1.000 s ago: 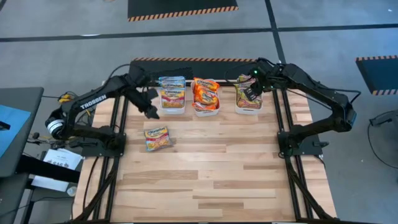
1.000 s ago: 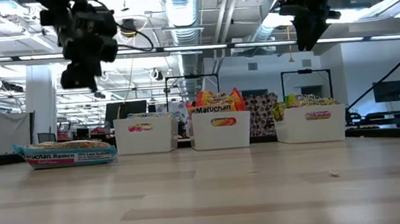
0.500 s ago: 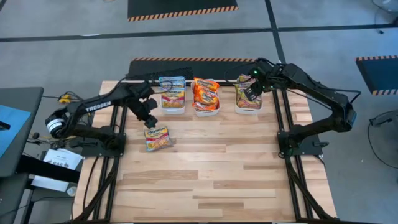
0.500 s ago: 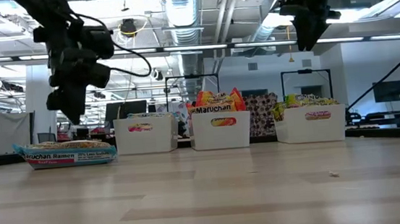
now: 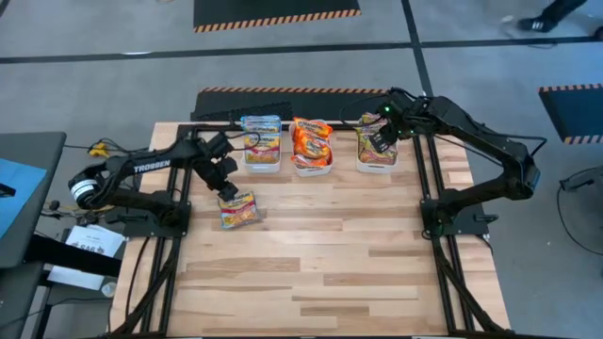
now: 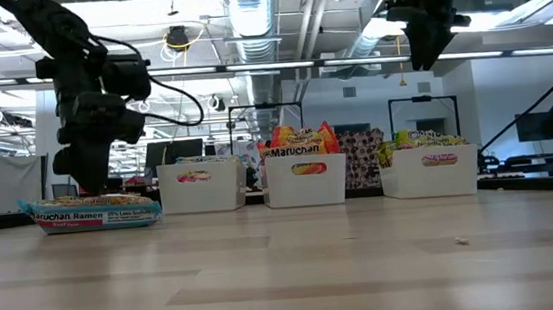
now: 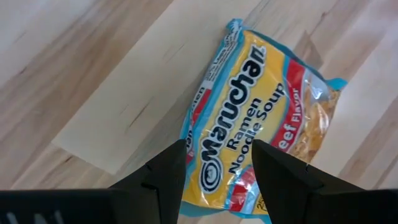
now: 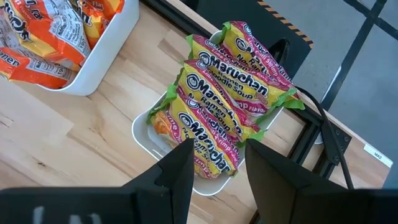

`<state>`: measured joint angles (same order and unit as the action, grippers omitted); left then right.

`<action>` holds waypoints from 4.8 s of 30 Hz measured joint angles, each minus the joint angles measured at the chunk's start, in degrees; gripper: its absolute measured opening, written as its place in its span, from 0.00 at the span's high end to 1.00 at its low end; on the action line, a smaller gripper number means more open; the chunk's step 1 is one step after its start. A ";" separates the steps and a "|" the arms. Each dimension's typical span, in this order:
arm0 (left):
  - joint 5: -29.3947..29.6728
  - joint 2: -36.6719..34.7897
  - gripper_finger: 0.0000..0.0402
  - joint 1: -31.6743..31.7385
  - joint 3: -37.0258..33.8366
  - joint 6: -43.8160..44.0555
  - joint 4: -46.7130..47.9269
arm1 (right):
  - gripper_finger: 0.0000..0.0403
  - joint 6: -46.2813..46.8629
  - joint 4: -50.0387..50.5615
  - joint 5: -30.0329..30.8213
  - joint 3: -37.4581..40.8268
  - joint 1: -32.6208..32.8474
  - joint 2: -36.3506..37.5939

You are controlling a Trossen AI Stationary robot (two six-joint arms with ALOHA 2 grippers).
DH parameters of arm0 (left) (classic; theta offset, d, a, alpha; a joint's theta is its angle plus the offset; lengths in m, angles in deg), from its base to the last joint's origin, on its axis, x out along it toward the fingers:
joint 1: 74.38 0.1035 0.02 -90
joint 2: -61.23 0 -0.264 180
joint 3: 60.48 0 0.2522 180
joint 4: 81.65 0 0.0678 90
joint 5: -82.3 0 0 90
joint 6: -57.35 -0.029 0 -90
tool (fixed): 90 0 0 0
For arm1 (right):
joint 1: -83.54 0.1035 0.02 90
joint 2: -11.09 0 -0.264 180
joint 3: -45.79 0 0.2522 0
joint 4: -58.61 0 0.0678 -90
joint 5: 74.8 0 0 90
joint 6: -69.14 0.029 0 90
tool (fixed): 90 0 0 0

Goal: Sort Maruchan noodles
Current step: Put the blue noodle pack into the left white bin

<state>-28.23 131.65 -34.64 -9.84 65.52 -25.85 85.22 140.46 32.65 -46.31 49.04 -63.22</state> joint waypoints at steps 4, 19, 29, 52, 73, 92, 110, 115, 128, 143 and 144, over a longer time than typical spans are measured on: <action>-0.06 0.00 0.58 0.02 -1.70 -0.06 -1.90 | 0.59 0.02 -0.02 0.00 0.00 0.00 0.00; -2.30 -0.07 0.62 0.04 -8.52 3.56 -8.82 | 0.59 0.44 -0.02 -0.09 0.00 -0.01 0.00; -5.89 -0.07 0.91 0.04 -9.64 4.60 -11.70 | 0.59 0.57 -0.07 -0.11 0.00 0.00 0.00; -1.31 -0.01 1.00 -8.53 8.25 -4.72 -11.55 | 0.59 0.54 -0.06 -0.07 0.00 -0.02 -0.02; 6.25 -0.02 1.00 -5.99 11.58 -12.46 -12.00 | 0.59 1.90 -0.05 -0.04 0.00 0.00 -0.02; 3.16 0.00 0.65 -6.42 7.06 24.35 -9.29 | 0.59 2.01 0.00 -1.05 0.00 0.00 -0.02; 6.41 0.02 0.67 -8.74 -3.63 34.17 -21.10 | 0.59 1.27 0.02 -1.05 0.00 0.00 -0.02; 7.58 1.84 0.67 -8.66 -3.61 34.03 -23.51 | 0.59 1.20 0.00 -1.05 0.00 0.00 -0.02; 0.62 14.28 0.67 -8.59 -3.48 34.41 -35.17 | 0.59 0.53 0.02 -1.05 0.01 0.92 -0.02; -5.84 18.99 0.98 -9.01 -3.50 35.57 -43.03 | 0.59 0.50 0.00 -1.03 0.02 3.02 -0.02; -6.34 18.77 0.99 -9.01 -3.54 35.36 -42.81 | 0.59 0.50 0.00 -1.03 0.02 3.04 -0.02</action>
<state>-34.57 150.42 -43.64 -13.38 100.88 -68.67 85.72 140.46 31.62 -46.29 52.08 -63.24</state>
